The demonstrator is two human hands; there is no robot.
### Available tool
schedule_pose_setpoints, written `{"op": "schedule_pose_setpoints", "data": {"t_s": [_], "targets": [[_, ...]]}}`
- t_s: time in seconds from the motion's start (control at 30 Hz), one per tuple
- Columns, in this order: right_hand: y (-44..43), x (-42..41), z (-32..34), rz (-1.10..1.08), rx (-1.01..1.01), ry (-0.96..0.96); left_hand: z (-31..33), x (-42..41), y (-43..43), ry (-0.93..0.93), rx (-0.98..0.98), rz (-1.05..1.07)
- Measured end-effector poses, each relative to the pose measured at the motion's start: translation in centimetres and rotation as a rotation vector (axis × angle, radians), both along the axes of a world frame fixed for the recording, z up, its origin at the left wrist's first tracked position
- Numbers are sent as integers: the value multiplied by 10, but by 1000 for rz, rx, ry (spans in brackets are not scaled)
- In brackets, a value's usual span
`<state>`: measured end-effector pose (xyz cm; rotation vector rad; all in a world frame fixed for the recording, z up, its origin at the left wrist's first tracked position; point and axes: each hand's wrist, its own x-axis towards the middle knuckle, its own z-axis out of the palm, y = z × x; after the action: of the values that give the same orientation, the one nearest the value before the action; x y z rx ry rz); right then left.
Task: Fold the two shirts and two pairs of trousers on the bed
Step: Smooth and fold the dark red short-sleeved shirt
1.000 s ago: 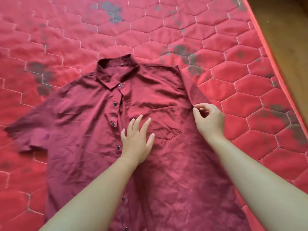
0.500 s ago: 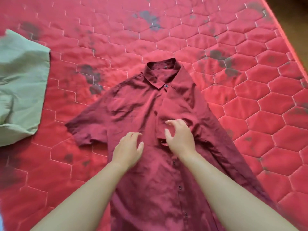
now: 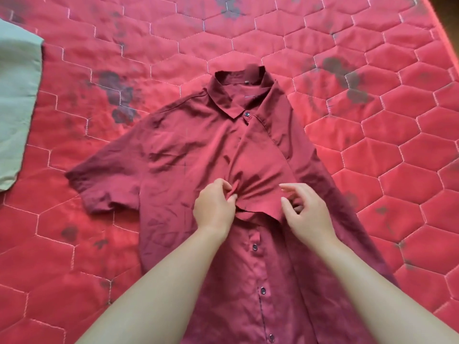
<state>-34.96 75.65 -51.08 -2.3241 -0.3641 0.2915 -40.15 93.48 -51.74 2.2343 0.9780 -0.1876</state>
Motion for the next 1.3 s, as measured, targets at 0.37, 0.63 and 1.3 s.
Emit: {"op": "schedule_pose_setpoints", "data": {"t_s": [0.37,0.63,1.3], "targets": [[69,11,15,225,-34,25,26,-25,83,-353,-256,318],[152,39,1,313,-156,-129,-8,-37,100,-220,-433,312],[266,1,-15,250,-444,-155,-9,-58,271,-269,-124,434]]}}
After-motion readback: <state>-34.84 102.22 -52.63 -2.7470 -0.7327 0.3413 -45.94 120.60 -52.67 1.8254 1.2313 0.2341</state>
